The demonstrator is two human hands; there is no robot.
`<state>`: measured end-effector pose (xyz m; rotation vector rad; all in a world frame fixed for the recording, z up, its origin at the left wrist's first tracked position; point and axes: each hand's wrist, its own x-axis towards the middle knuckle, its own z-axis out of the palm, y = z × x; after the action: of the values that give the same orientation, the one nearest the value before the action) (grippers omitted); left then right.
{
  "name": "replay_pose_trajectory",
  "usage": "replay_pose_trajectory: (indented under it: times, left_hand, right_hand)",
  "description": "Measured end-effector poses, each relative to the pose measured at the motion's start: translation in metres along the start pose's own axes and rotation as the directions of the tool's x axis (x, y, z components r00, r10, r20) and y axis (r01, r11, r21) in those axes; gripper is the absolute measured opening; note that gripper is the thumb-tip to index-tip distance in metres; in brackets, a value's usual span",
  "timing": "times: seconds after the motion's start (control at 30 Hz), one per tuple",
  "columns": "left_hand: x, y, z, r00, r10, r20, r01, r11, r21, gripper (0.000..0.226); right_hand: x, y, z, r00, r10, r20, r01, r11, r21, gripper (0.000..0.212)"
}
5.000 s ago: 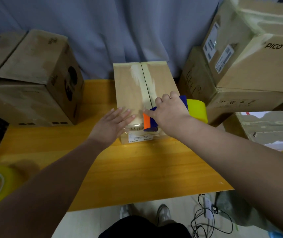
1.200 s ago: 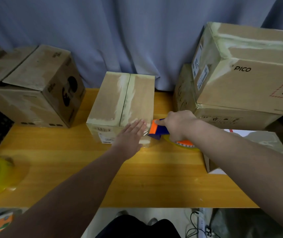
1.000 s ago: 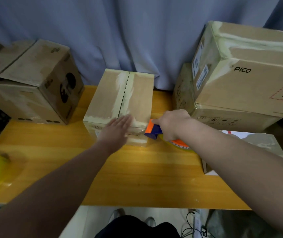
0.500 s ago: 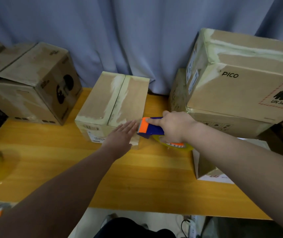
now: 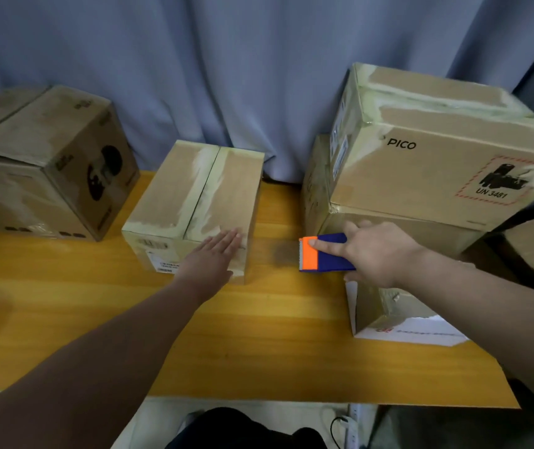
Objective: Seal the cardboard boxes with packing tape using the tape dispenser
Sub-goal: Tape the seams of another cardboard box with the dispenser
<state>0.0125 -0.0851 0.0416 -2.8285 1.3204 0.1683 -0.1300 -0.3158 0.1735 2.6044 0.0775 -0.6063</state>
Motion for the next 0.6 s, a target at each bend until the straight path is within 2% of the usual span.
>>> replay_pose_trajectory:
  times: [0.2, 0.37, 0.43, 0.6]
  left_hand:
    - [0.000, 0.003, 0.001, 0.999, -0.019, -0.026, 0.018, 0.999, -0.028, 0.071]
    - [0.002, 0.001, 0.000, 0.998, -0.029, -0.054, 0.026, 0.998, -0.057, 0.067]
    - [0.003, 0.000, -0.002, 0.998, -0.024, -0.066, 0.020, 0.998, -0.064, 0.065]
    - [0.006, -0.005, 0.004, 0.989, -0.004, -0.146, -0.003, 0.999, -0.053, 0.057]
  right_hand:
    - [0.026, -0.025, 0.005, 0.996, 0.046, 0.083, -0.049, 0.998, 0.036, 0.068]
    - [0.066, -0.047, 0.002, 0.942, 0.060, 0.331, -0.132, 0.971, 0.200, 0.050]
    - [0.082, -0.058, 0.003, 0.918, 0.041, 0.395, -0.141, 0.963, 0.228, 0.053]
    - [0.102, -0.071, 0.005, 0.896, -0.025, 0.443, -0.143, 0.929, 0.341, 0.058]
